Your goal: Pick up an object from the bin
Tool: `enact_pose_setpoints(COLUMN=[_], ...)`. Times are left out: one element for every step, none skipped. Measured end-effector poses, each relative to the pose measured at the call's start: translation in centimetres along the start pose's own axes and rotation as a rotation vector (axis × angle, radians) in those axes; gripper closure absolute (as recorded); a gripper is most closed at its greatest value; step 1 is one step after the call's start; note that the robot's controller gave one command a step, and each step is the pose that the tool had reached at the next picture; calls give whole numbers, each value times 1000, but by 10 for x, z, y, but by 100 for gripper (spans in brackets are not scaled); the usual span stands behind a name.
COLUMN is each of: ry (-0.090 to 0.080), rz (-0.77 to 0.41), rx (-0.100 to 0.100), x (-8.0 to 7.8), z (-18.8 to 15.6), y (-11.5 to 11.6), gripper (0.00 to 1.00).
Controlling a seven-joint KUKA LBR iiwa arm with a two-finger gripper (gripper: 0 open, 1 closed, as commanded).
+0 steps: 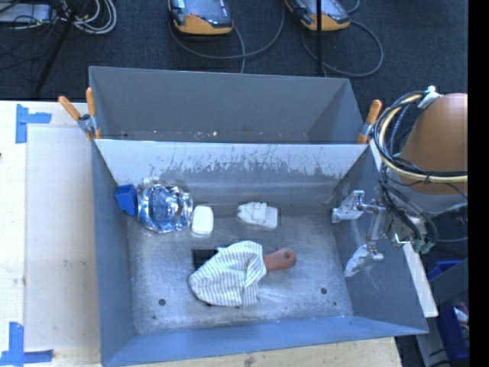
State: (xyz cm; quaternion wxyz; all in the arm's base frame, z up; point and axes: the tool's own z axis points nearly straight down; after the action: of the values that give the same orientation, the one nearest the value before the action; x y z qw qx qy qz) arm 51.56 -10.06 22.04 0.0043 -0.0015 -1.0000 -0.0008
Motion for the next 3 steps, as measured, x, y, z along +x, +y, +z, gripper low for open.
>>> enact_pose_setpoints(ry=[-8,-15,-14], rz=[-3,-6,-1], rx=[1,3,1], x=[-2,-6,-31], z=[-4,3,65], y=[0,2,11], gripper=[0,0,0])
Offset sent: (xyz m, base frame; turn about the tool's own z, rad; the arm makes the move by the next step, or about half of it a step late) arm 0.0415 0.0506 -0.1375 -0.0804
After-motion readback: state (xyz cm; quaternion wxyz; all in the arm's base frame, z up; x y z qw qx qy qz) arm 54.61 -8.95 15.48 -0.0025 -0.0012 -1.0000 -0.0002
